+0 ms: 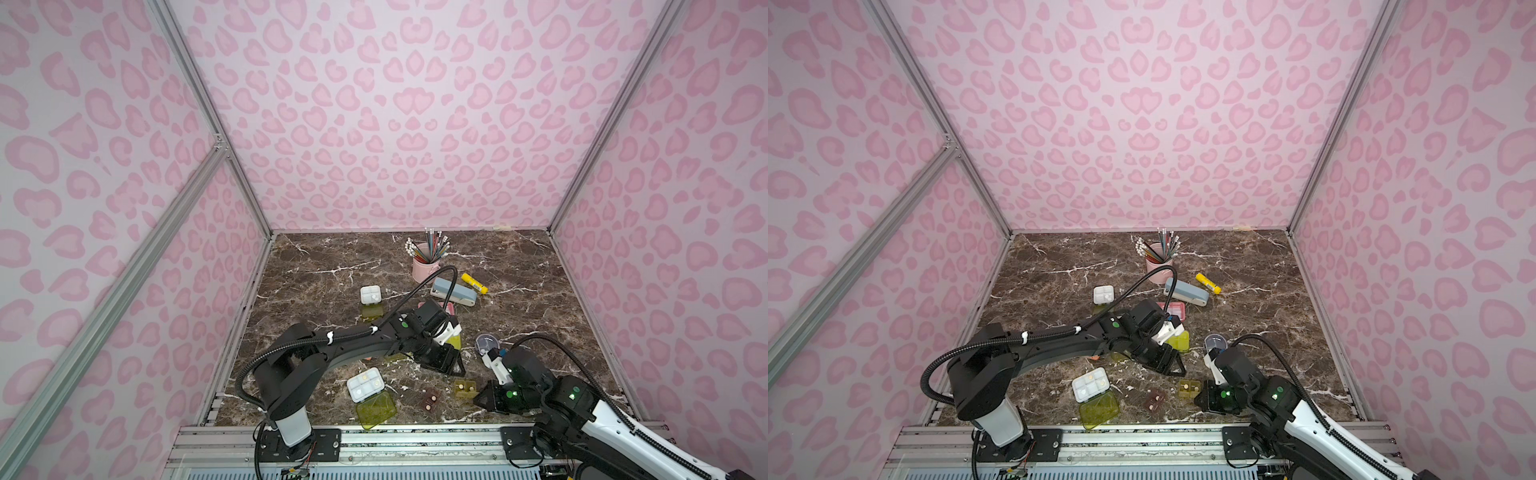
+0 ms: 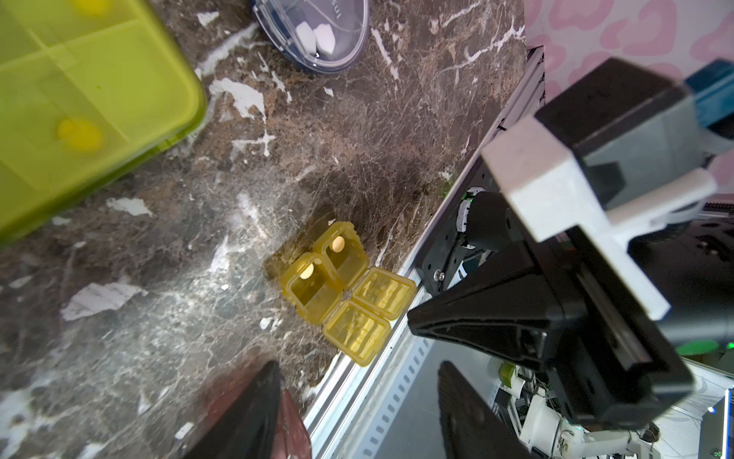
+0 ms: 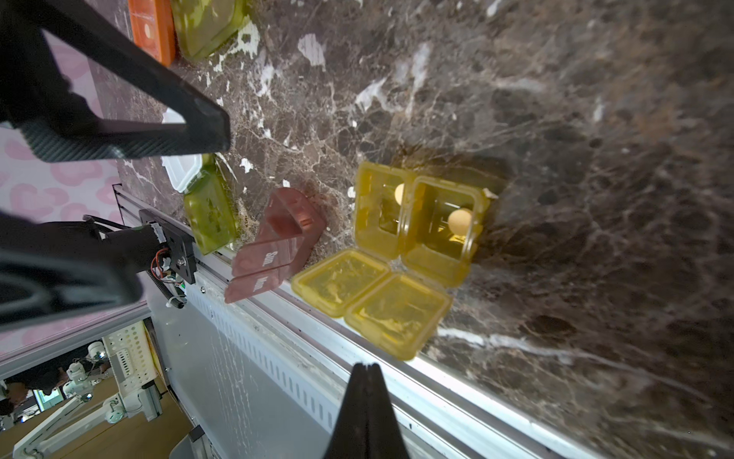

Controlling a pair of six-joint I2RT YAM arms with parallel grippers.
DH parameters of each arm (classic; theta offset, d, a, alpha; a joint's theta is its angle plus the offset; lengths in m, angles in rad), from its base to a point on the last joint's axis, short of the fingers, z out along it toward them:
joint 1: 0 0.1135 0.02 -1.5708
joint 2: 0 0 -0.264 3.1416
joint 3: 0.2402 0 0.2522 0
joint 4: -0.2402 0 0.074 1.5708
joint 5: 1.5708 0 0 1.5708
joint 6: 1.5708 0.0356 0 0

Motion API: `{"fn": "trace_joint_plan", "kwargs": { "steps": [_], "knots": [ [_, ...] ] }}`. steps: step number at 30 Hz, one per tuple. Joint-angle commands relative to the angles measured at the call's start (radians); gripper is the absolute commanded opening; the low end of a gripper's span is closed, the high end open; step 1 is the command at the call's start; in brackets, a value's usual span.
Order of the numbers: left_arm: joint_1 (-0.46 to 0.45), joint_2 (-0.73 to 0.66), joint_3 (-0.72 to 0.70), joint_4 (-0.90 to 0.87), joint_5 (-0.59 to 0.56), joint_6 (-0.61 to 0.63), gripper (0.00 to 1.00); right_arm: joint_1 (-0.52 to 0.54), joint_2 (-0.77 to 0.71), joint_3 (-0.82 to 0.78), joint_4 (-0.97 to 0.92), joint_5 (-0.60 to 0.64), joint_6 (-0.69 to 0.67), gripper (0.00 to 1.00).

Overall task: Close pillboxes
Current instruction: Close the lid on the pillbox.

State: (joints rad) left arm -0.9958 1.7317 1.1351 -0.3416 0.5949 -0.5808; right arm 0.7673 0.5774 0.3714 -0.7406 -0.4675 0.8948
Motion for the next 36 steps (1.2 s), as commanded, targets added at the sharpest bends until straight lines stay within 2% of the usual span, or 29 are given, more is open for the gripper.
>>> {"fn": "trace_joint_plan", "kwargs": {
  "steps": [1,16,36],
  "knots": [
    [-0.001,0.009,0.011,0.031,0.013,0.000,0.64,0.001,0.025,0.008,0.034,0.029,-0.028,0.00],
    [-0.017,0.066,0.030,0.059,0.037,-0.007,0.57,0.000,0.111,0.037,0.062,0.091,-0.071,0.00],
    [-0.018,0.080,0.037,0.046,0.034,0.007,0.54,-0.009,0.204,0.060,0.114,0.142,-0.122,0.00]
  ]
}}
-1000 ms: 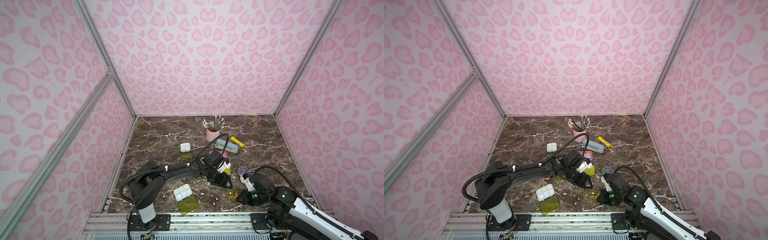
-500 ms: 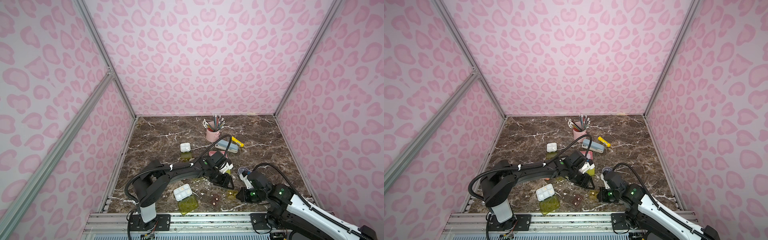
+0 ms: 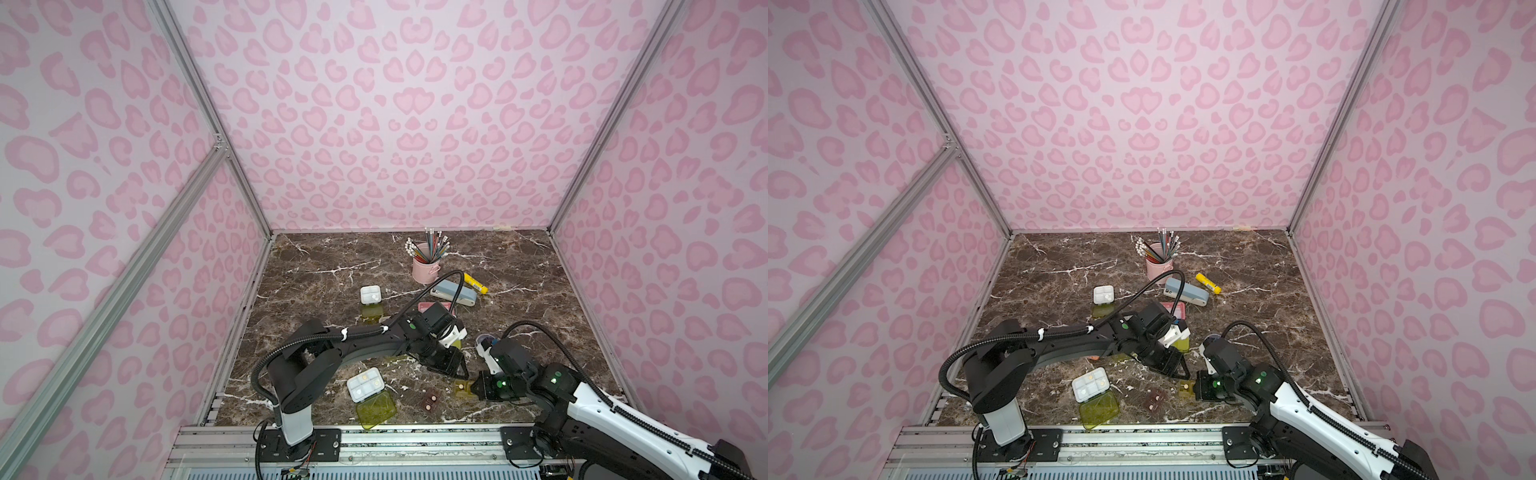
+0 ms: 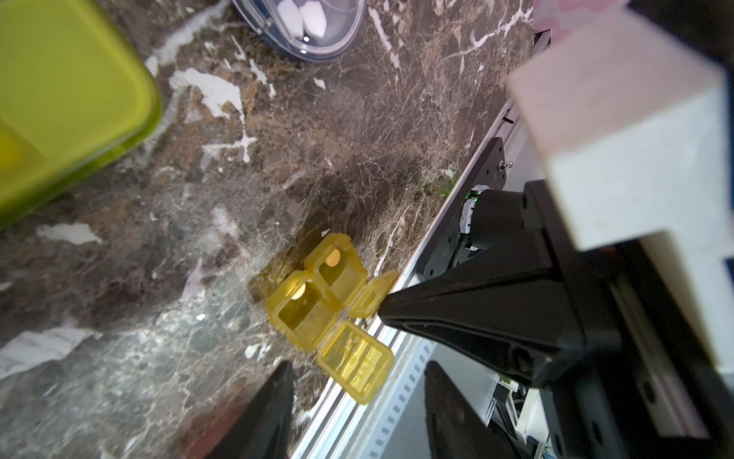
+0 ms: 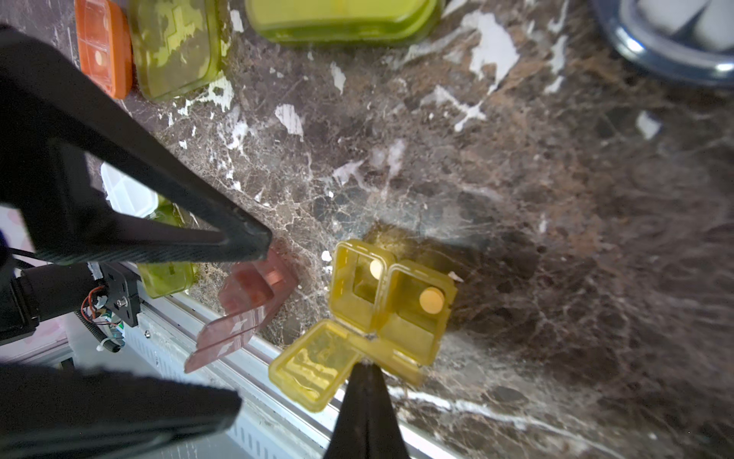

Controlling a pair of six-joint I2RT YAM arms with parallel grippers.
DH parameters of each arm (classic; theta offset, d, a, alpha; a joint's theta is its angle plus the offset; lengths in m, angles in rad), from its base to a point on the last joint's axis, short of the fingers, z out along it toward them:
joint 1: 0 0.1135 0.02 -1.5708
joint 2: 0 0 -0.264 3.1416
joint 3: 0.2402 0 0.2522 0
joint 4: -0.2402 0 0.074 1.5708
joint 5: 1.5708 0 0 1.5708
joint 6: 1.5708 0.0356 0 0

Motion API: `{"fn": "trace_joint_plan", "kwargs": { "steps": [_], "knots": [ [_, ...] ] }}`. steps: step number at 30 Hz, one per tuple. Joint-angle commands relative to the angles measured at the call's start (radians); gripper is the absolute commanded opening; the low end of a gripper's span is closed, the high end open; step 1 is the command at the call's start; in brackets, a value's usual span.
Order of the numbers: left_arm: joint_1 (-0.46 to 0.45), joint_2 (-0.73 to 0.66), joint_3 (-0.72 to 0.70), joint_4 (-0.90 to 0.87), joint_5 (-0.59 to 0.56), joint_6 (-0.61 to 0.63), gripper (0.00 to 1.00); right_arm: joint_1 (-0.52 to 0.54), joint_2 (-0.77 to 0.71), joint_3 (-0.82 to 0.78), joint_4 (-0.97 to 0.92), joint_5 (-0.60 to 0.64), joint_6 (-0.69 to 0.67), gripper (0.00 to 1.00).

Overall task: Close pillboxes
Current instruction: Close the lid on the pillbox.

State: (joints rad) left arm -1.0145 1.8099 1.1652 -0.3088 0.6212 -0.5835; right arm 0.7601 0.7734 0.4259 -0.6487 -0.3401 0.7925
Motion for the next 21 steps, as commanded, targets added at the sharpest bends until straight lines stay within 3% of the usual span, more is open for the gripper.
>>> {"fn": "trace_joint_plan", "kwargs": {
  "steps": [1,21],
  "knots": [
    [0.001,0.001,0.005,0.010,0.006,0.011,0.54,-0.003,0.014,0.006,0.026,0.015,-0.022,0.00],
    [0.001,-0.001,-0.002,0.000,-0.002,0.016,0.51,-0.030,0.070,-0.005,0.059,0.013,-0.065,0.00]
  ]
}}
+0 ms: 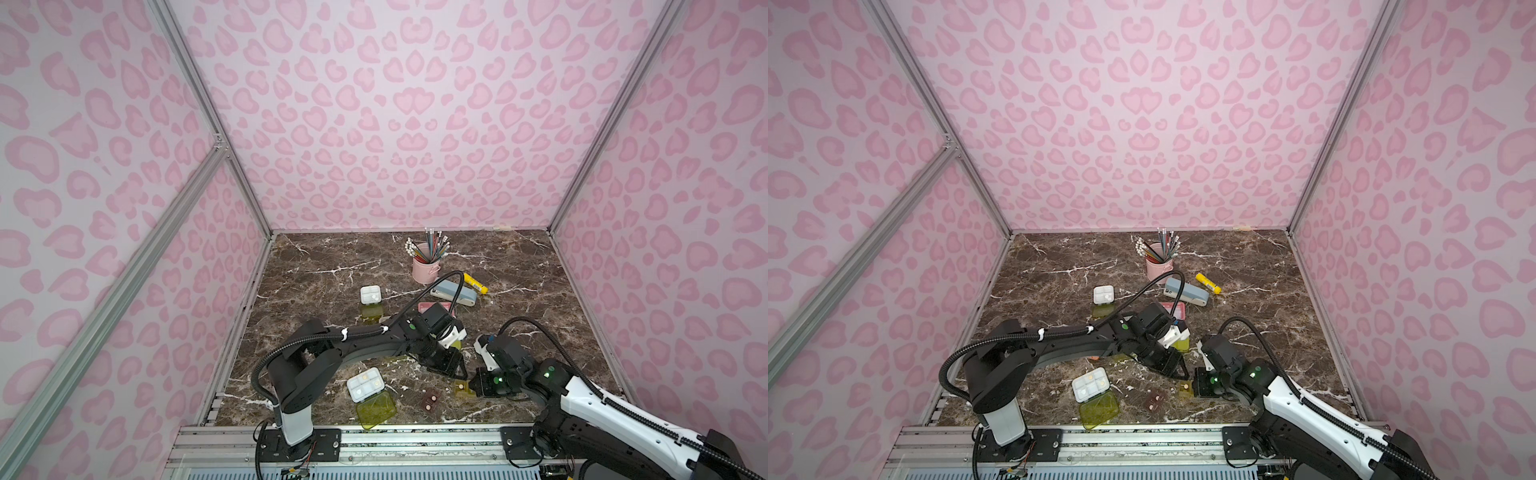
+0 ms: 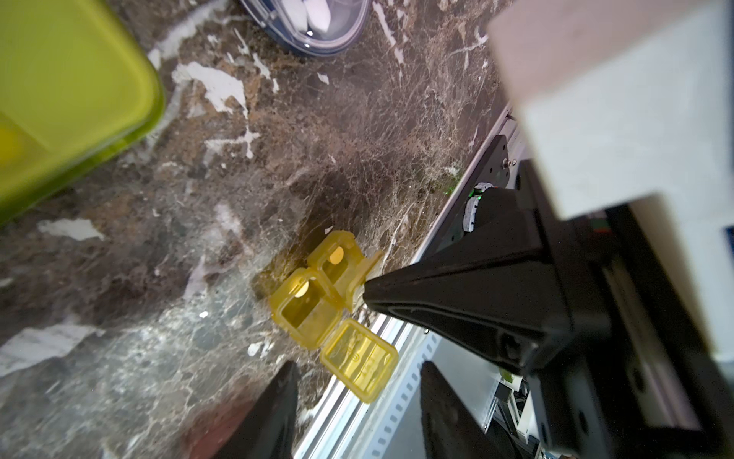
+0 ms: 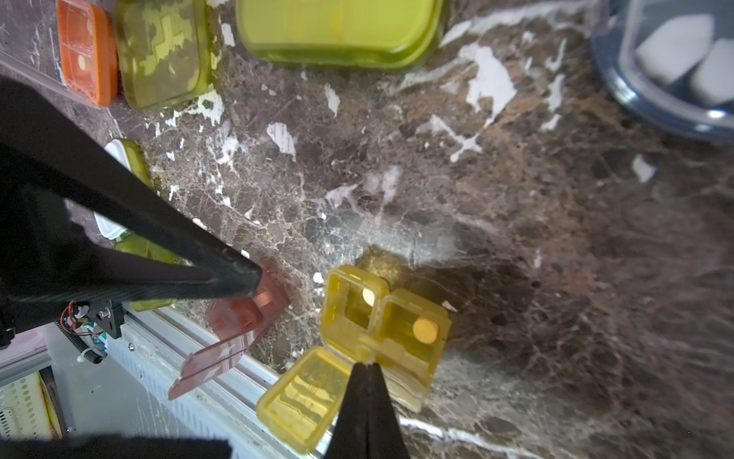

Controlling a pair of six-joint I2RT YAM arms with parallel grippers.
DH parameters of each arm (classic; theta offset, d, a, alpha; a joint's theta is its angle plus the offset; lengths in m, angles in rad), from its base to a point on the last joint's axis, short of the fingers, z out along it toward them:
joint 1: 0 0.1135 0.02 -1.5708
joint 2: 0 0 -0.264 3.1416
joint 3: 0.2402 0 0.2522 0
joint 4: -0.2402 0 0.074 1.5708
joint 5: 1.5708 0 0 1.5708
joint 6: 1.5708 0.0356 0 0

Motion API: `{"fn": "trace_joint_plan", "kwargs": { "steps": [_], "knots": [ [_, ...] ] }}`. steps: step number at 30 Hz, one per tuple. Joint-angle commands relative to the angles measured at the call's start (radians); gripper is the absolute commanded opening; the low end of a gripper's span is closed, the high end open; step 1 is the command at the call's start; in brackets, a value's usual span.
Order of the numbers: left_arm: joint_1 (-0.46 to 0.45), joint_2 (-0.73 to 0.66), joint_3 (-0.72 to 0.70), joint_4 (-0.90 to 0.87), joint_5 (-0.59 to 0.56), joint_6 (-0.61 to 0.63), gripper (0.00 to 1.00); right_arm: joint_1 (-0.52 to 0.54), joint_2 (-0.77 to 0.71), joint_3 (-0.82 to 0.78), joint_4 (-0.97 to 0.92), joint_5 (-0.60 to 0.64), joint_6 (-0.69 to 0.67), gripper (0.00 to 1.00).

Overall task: Close pillboxes
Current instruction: Close the lid on the pillbox.

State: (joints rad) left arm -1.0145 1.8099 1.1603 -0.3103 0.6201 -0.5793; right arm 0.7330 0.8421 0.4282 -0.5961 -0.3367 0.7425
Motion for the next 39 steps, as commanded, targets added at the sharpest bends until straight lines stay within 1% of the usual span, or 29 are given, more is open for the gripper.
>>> {"fn": "trace_joint_plan", "kwargs": {
  "steps": [1,39],
  "knots": [
    [0.001,0.001,0.002,0.001,-0.001,0.012,0.51,-0.004,0.002,-0.009,0.008,0.008,-0.017,0.00],
    [0.001,0.005,-0.001,-0.003,0.000,0.016,0.48,-0.030,0.038,-0.050,0.044,-0.014,-0.048,0.00]
  ]
}}
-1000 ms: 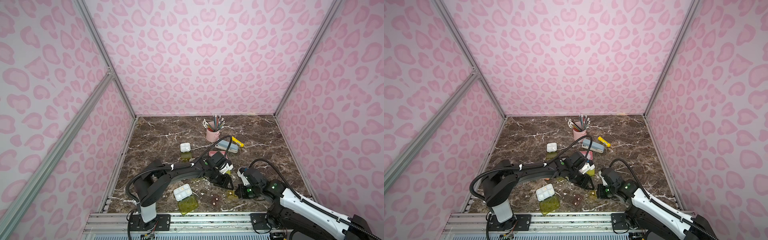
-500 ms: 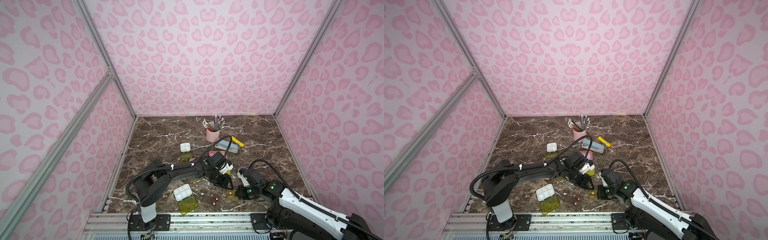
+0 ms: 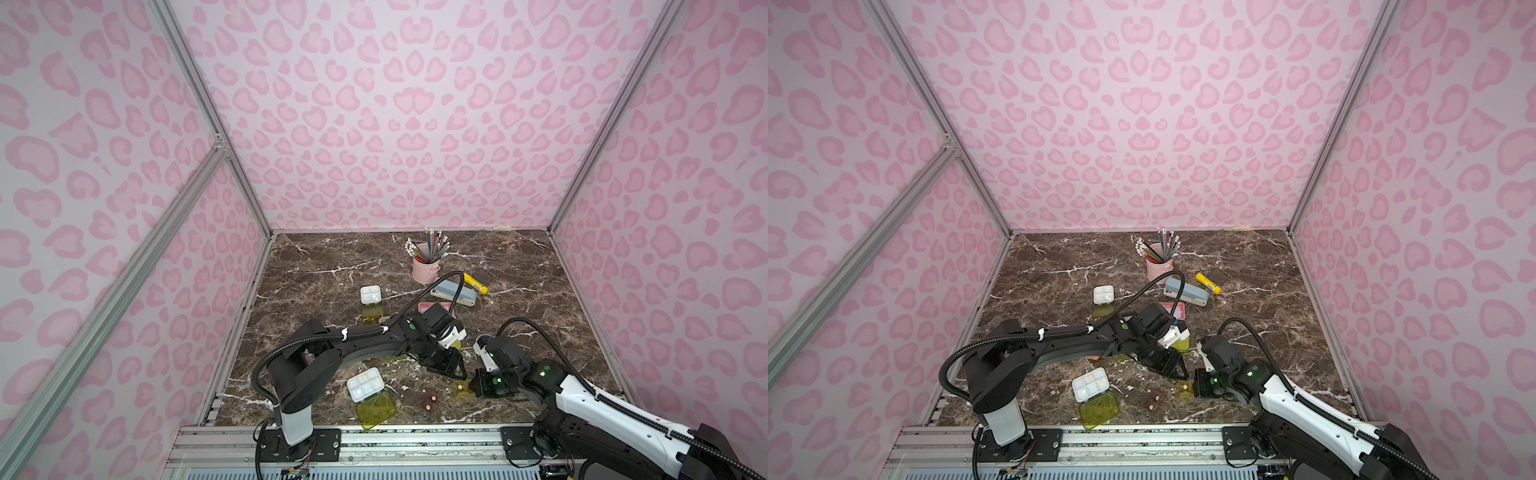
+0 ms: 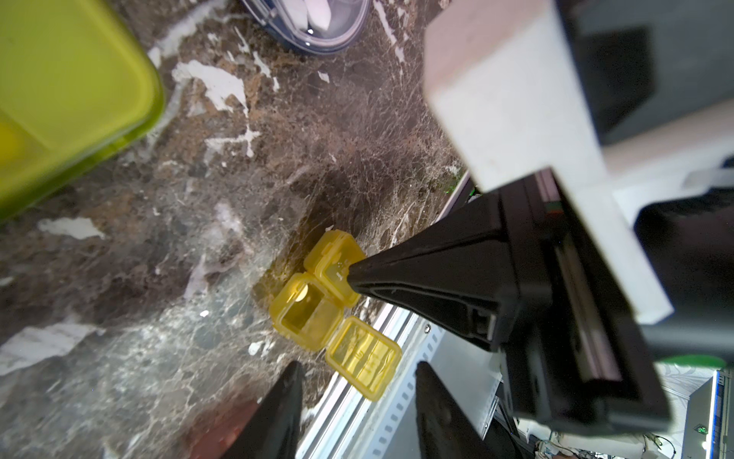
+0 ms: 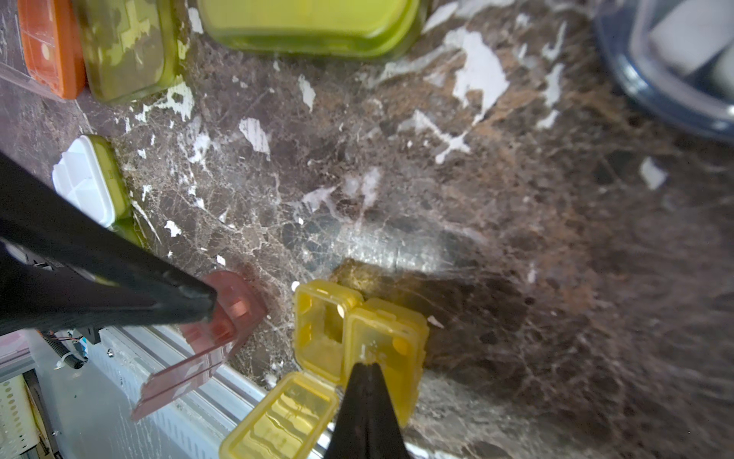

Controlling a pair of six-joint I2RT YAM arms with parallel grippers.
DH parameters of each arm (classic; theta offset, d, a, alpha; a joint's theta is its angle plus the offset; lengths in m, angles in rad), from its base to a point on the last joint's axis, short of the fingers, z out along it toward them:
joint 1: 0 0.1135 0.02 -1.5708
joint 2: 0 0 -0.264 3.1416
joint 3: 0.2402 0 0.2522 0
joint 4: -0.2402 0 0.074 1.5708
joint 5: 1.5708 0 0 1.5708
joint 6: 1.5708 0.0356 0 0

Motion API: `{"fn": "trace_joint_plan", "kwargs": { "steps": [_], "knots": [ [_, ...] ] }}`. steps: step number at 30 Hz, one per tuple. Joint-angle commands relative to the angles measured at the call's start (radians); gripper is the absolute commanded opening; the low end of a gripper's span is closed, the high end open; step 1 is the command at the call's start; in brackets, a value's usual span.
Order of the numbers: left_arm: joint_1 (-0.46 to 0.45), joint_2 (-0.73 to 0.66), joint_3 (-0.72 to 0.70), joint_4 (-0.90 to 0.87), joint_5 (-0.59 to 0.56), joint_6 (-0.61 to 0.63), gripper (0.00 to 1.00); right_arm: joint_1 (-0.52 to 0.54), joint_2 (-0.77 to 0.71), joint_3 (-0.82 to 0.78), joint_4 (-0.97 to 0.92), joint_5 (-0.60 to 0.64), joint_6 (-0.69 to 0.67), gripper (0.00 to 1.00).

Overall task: Close pillboxes
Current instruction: Close the lid on the pillbox.

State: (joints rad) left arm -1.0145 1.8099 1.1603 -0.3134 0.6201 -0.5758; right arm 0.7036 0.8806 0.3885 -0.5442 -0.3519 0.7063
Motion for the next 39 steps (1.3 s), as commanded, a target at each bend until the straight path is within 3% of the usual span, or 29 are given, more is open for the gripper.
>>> {"fn": "trace_joint_plan", "kwargs": {
  "steps": [1,39],
  "knots": [
    [0.001,0.006,-0.001,0.002,0.000,0.012,0.48,-0.003,-0.002,-0.014,-0.008,0.003,-0.011,0.00],
    [0.001,-0.053,-0.014,-0.061,-0.035,0.065,0.46,-0.013,0.014,-0.030,-0.015,0.016,-0.011,0.00]
  ]
}}
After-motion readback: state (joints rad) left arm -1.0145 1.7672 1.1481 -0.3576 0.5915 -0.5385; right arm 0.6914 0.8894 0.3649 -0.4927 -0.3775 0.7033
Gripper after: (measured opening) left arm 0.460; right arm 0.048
